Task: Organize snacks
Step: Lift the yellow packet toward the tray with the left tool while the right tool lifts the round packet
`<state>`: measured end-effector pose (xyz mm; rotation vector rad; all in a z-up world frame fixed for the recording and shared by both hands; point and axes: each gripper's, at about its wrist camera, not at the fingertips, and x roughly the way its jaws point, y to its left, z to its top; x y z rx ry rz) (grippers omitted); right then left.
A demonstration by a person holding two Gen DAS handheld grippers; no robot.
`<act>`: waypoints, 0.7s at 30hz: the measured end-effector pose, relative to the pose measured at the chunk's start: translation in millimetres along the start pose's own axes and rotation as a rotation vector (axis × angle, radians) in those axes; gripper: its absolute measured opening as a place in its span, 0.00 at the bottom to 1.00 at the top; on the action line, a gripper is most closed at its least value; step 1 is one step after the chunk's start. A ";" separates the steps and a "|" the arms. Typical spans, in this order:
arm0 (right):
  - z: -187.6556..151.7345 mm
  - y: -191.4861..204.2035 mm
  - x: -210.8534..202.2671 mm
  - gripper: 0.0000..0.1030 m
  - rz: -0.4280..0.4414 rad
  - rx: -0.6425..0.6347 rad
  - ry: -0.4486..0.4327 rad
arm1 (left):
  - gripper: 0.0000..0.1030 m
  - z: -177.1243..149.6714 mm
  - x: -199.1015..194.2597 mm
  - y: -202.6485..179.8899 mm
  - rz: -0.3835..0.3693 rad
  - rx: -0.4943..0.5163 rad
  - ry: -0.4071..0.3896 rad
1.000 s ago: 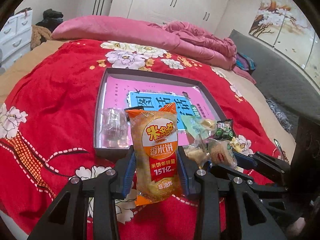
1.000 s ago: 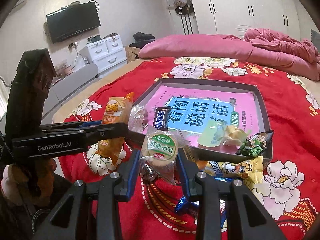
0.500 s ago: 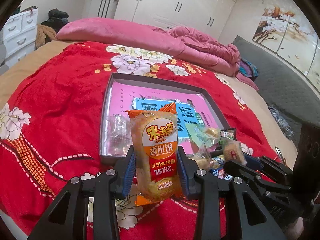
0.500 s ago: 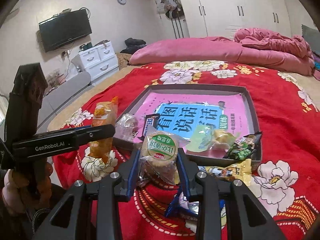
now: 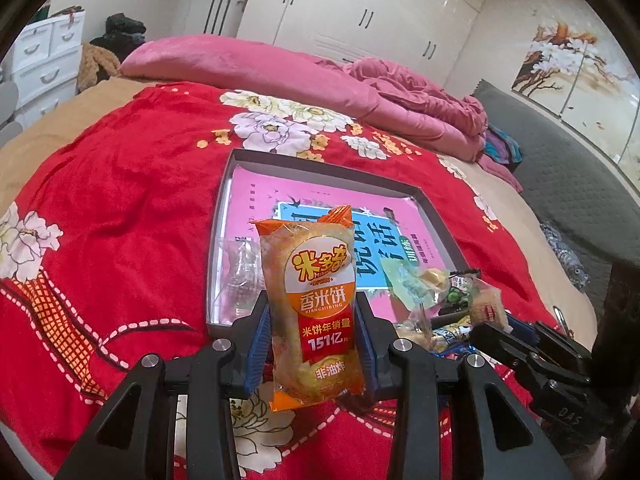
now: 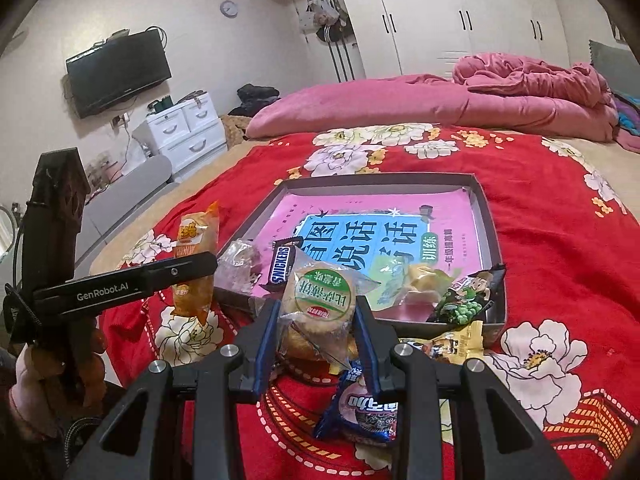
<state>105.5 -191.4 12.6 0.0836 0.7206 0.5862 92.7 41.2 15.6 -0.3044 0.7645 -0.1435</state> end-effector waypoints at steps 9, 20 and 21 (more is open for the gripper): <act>2.7 -7.1 1.6 0.36 -0.010 0.028 -0.006 | 0.39 6.5 9.0 4.1 -0.003 -0.021 0.006; 9.1 -33.1 -3.5 0.36 -0.060 0.113 -0.032 | 0.39 12.1 20.6 8.6 0.014 -0.036 0.004; 9.6 -35.6 -4.1 0.36 -0.063 0.121 -0.034 | 0.39 12.9 21.5 8.9 0.013 -0.037 0.003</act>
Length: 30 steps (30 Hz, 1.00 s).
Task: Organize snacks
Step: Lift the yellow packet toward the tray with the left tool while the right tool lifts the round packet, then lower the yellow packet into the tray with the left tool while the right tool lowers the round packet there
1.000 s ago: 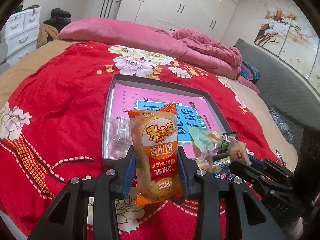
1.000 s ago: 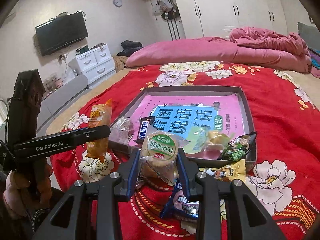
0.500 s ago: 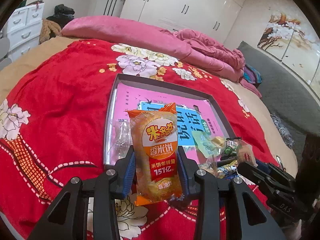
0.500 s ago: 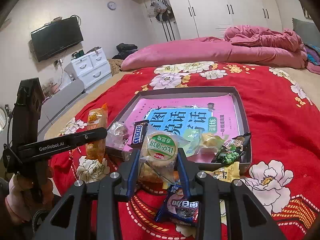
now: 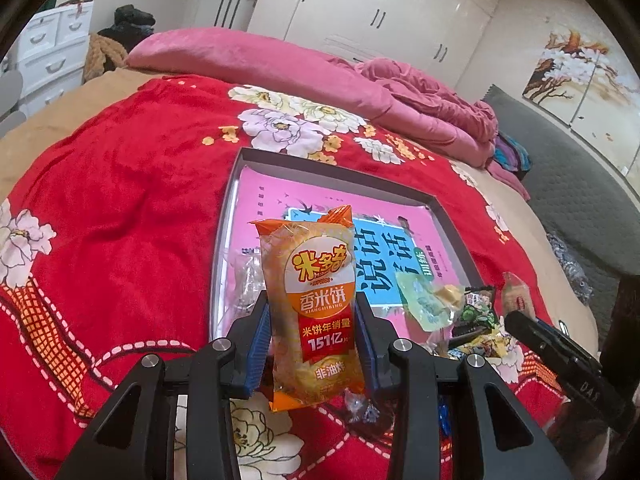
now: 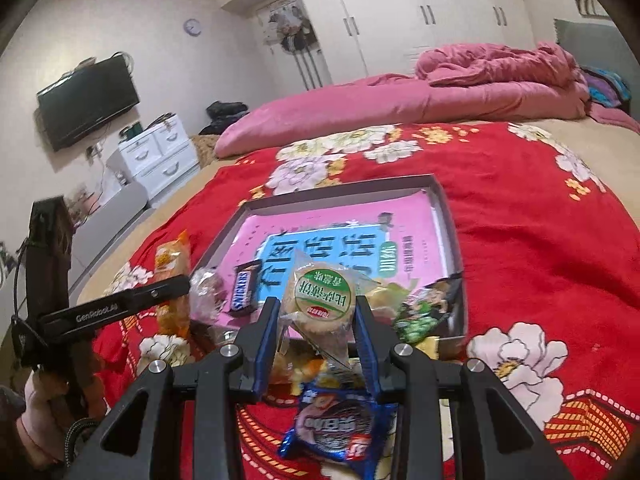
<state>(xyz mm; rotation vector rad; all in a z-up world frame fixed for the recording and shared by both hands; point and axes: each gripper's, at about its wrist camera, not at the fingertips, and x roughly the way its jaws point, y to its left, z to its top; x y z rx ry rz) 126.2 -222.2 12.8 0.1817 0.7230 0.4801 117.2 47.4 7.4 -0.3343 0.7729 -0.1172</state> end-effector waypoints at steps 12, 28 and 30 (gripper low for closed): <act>10.1 -35.9 1.2 0.36 -0.076 0.107 -0.006 | 0.39 6.1 19.3 -7.2 0.006 -0.009 0.010; 11.2 -43.9 18.6 0.36 -0.125 0.169 0.019 | 0.39 10.4 38.0 -7.7 0.033 0.003 0.031; 11.3 -39.9 22.9 0.36 -0.131 0.153 0.028 | 0.39 10.7 38.8 -7.8 0.035 0.009 0.030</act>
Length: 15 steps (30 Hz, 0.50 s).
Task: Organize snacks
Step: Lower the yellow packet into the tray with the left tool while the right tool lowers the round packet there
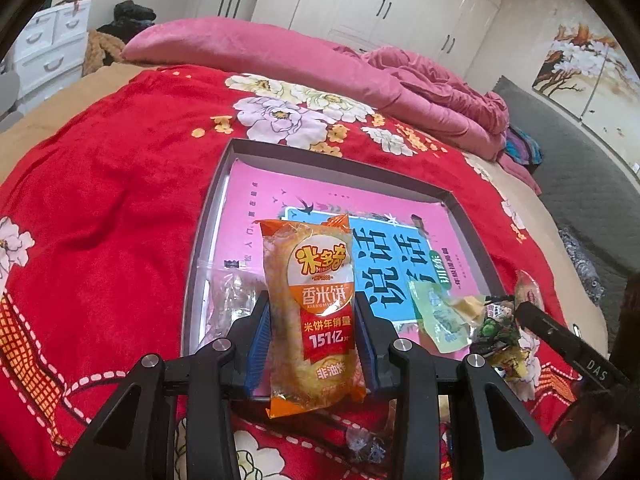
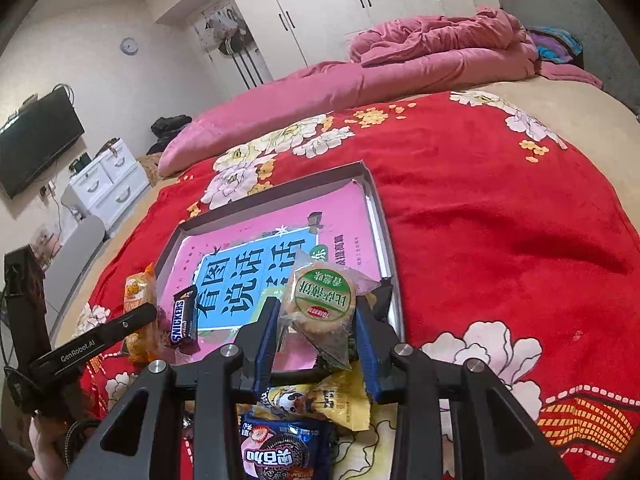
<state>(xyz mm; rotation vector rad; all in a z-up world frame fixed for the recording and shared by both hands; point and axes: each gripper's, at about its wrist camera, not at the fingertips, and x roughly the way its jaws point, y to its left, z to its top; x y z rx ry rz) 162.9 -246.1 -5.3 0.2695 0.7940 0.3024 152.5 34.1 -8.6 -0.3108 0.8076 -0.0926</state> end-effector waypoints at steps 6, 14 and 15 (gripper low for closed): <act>-1.9 3.7 12.0 0.36 -0.016 -0.004 0.029 | 0.39 0.3 4.5 -3.3 0.009 0.027 0.006; -3.1 6.6 21.0 0.36 -0.012 -0.002 0.041 | 0.39 2.2 9.1 -4.4 0.005 0.024 0.011; -3.2 7.5 22.2 0.36 -0.011 -0.003 0.042 | 0.39 2.4 9.6 -4.8 0.005 0.024 0.010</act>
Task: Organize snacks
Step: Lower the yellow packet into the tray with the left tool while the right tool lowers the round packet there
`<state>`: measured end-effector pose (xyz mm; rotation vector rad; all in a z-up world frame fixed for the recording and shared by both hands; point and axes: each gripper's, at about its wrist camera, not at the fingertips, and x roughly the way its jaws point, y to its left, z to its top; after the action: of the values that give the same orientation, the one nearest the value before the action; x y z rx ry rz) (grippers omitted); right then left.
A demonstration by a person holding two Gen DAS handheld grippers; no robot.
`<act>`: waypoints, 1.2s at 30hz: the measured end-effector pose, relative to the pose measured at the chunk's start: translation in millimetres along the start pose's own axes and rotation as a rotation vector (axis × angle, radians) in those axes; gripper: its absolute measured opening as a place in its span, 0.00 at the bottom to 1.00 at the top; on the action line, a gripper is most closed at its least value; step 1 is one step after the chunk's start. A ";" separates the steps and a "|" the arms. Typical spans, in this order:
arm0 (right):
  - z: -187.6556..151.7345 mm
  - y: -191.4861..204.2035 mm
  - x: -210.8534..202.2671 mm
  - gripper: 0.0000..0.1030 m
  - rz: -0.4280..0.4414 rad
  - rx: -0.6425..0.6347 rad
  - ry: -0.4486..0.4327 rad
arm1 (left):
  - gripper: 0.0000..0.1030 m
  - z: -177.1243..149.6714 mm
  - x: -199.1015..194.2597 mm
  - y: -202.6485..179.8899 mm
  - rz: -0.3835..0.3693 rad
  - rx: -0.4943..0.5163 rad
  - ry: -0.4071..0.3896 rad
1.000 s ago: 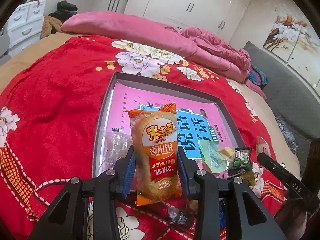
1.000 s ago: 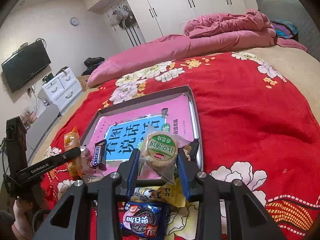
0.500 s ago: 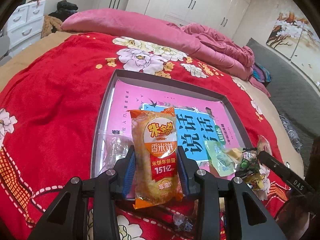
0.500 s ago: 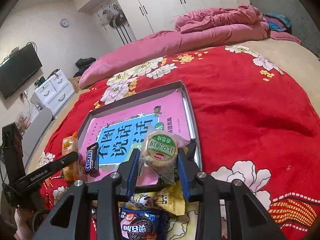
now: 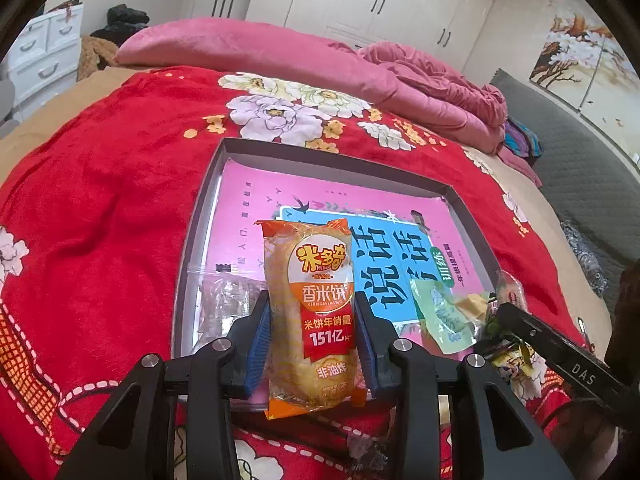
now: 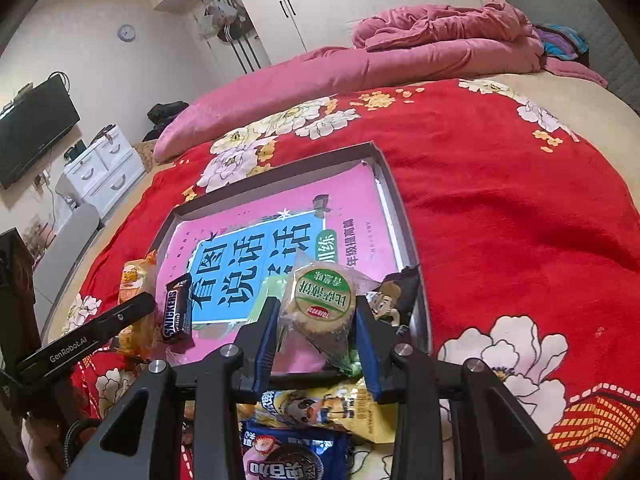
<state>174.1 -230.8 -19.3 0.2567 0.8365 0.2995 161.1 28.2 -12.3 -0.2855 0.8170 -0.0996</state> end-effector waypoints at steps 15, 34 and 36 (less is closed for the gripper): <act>-4.8 20.1 14.0 0.36 0.035 -0.048 0.023 | 0.39 -1.2 8.0 -10.6 -0.023 0.029 0.014; -4.5 11.9 13.7 0.36 -0.024 -0.023 0.018 | 0.39 -4.7 12.5 -31.7 -0.051 0.068 0.029; -4.4 10.1 12.9 0.36 -0.026 -0.018 0.018 | 0.39 -4.5 13.3 -33.2 -0.050 0.070 0.030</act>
<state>177.3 -216.3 -27.6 0.2271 0.8537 0.2853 167.6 -7.2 -15.0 -0.2388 0.8347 -0.1792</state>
